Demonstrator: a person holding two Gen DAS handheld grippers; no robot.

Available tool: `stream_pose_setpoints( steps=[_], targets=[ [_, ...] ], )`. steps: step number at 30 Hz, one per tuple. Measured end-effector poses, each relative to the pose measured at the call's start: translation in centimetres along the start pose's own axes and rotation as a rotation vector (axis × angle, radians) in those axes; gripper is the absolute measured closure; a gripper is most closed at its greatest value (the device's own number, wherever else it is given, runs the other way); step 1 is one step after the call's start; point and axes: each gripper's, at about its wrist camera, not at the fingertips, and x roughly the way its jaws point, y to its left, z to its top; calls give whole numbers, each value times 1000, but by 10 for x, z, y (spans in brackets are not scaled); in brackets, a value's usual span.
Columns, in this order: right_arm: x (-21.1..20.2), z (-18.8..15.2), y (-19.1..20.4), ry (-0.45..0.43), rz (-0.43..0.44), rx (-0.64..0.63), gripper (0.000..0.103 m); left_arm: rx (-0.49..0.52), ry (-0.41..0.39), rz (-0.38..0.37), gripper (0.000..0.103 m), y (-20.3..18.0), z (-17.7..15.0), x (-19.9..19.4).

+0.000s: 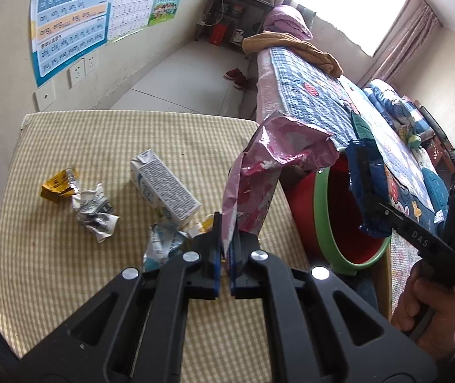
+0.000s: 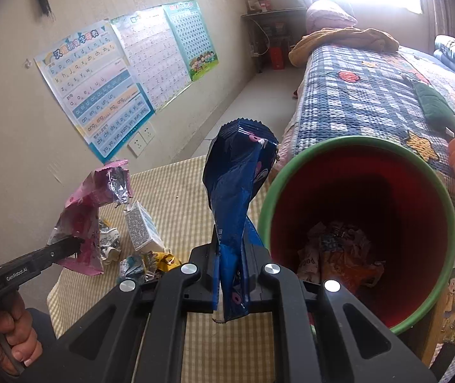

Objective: Collect trash
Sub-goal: 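Carry the blue and pink wrappers over the red bin, then open both tools to drop the wrappers into the bin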

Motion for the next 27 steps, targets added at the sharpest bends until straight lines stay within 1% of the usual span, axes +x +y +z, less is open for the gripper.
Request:
stream_pose_setpoints(
  steps=[6, 12, 20, 23, 24, 25, 26, 27],
  targets=[
    [-16, 1, -50, -34, -68, 64, 93, 82, 35, -73, 100, -58, 11, 32],
    [-26, -5, -93, -42, -115, 117, 93, 145, 63, -131, 100, -108, 17, 58],
    [-27, -16, -123, -23, -149, 152, 92, 197, 104, -172, 100, -152, 21, 88],
    [-26, -19, -130, -13, -155, 159, 90, 204, 128, -189, 100, -161, 21, 100],
    [-26, -20, -132, -11, -159, 161, 88, 202, 138, -194, 99, -164, 21, 104],
    [-25, -21, -134, -10, -165, 163, 80, 198, 149, -198, 91, -165, 22, 108],
    [-26, -22, -135, -12, -170, 165, 74, 191, 150, -199, 83, -165, 22, 109],
    [-26, -23, -136, -14, -172, 167, 62, 182, 140, -198, 63, -163, 22, 108]
  ],
)
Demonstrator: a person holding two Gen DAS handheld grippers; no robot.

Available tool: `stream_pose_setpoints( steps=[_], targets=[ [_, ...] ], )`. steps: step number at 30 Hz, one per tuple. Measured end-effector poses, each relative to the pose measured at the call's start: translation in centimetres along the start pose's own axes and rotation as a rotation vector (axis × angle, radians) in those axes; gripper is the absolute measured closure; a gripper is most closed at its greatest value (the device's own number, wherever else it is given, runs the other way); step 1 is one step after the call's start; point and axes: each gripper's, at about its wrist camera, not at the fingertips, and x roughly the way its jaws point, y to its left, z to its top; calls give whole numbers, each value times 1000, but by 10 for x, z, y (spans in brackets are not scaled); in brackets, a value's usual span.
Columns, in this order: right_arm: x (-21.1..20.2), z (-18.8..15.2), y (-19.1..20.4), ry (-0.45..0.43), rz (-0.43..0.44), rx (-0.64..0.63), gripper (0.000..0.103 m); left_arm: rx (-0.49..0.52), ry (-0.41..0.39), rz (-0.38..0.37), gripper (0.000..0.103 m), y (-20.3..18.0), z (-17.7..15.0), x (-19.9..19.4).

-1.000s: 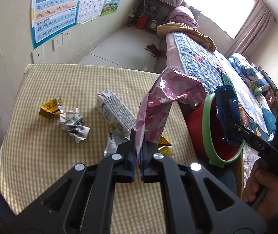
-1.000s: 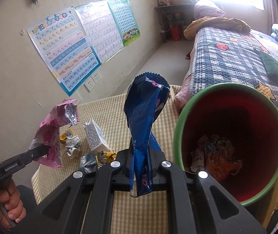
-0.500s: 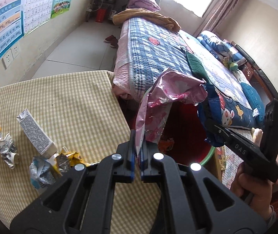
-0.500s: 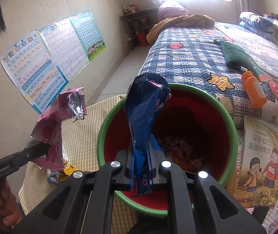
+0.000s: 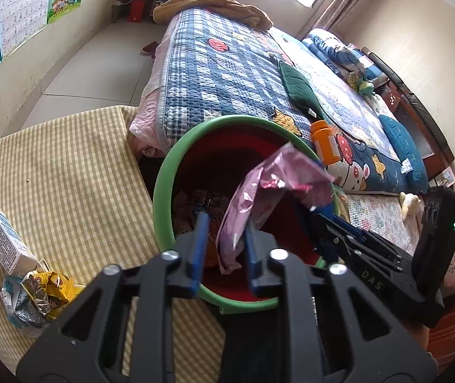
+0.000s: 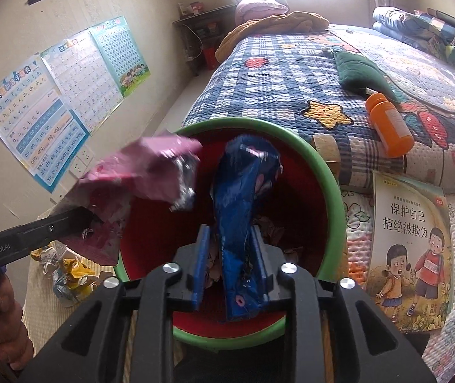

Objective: Collect trash
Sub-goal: 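Open both tools to drop the wrappers into the bin, then move both open tools back over the remaining trash on the table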

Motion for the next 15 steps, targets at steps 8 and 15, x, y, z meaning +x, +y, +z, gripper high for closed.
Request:
stream_pose_setpoints(
  steps=[8, 15],
  targets=[
    [-2, -5, 4, -9, -7, 2, 35, -40, -47, 43, 18, 22, -3, -20],
    [-3, -5, 33, -26, 5, -47, 20, -97, -91, 94, 6, 59, -21, -55]
  ],
)
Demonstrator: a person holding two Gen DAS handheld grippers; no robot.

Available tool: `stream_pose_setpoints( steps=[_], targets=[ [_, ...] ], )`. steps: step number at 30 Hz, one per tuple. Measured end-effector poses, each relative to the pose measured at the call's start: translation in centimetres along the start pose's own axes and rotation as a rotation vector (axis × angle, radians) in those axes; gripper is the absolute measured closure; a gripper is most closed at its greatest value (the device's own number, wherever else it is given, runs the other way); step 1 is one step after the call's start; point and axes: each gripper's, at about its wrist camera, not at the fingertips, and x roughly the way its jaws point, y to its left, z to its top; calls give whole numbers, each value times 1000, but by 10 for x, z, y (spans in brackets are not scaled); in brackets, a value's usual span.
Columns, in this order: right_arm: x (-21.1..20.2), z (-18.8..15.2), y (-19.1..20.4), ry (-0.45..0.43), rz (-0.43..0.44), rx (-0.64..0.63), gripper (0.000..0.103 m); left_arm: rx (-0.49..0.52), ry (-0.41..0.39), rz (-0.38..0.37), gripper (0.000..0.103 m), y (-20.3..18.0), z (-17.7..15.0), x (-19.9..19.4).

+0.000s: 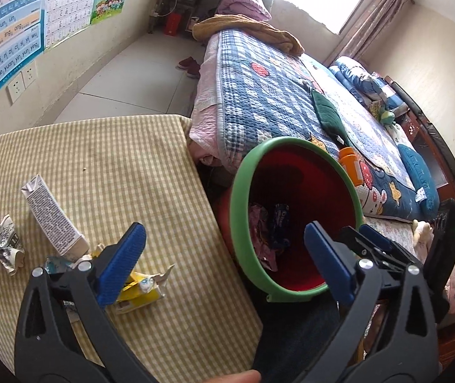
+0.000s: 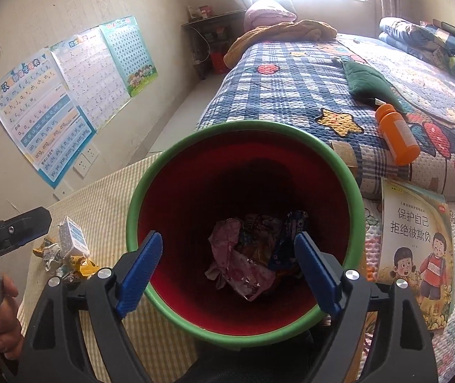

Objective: Collect trash
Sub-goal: 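Move both open tools back over the remaining trash on the table, then grasp the white milk carton with the right tool while the left tool grasps the yellow wrapper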

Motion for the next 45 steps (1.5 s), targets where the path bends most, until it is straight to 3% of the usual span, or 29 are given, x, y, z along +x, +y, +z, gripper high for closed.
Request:
stream_pose_setpoints(
  steps=[15, 24, 34, 45],
  targets=[
    [23, -9, 118, 43, 127, -177, 18, -198, -84, 172, 6, 127, -38, -89],
    [47, -18, 193, 92, 206, -281, 18, -288, -93, 251, 6, 194, -59, -123],
    [86, -34, 259, 173, 259, -403, 18, -362, -68, 302, 6, 250, -63, -119],
    [142, -36, 293, 252, 263, -442, 18, -355, -5, 360, 6, 306, -45, -79]
  ],
)
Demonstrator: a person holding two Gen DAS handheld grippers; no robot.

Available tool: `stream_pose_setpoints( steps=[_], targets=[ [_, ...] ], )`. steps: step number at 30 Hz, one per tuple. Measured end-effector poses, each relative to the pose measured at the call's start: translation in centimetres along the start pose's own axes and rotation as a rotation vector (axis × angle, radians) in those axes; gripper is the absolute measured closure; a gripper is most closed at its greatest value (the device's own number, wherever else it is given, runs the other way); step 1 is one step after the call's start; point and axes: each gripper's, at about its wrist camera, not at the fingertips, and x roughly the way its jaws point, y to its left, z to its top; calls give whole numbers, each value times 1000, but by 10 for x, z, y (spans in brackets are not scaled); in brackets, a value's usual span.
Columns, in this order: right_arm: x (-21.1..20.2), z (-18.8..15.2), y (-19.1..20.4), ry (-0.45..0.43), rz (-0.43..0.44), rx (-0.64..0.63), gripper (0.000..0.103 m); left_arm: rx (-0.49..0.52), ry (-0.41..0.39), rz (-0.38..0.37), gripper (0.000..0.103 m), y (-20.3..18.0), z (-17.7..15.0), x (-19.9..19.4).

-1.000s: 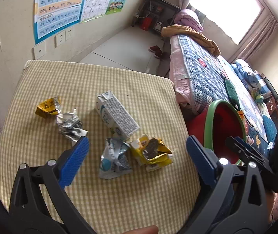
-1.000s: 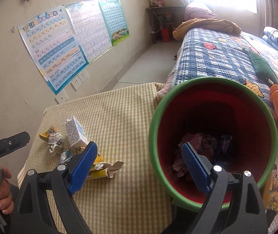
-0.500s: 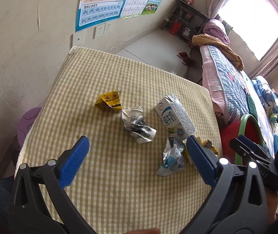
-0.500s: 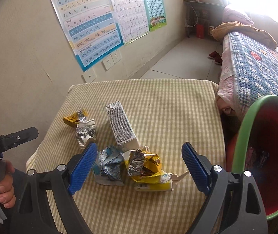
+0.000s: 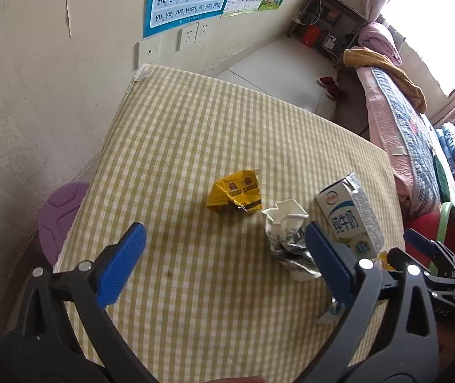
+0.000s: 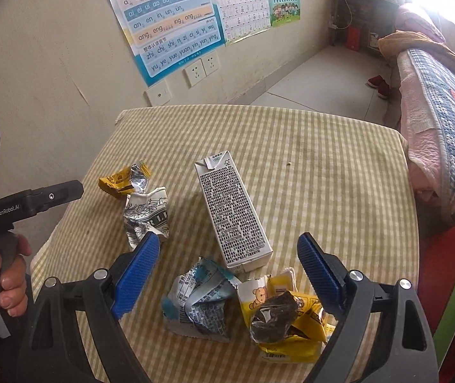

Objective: Collect trash
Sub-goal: 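Grasp the white milk carton with the right tool while the left tool grasps the yellow wrapper, then carry the milk carton and yellow wrapper over the red bin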

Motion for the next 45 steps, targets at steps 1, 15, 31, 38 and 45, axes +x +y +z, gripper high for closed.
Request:
stream_pose_setpoints(
  steps=[1, 15, 31, 38, 45],
  targets=[
    [5, 2, 0, 6, 2, -1, 18, 4, 6, 8, 7, 3, 2, 6],
    [54, 15, 0, 77, 5, -9, 32, -49, 75, -42, 49, 17, 12, 59],
    [38, 20, -3, 48, 20, -10, 63, -31, 28, -59, 81, 1, 13, 31],
    [-1, 19, -2, -9, 21, -10, 63, 2, -26, -61, 81, -15, 5, -8],
    [-42, 5, -5, -57, 13, -3, 63, 37, -63, -76, 81, -39, -7, -45]
  ],
)
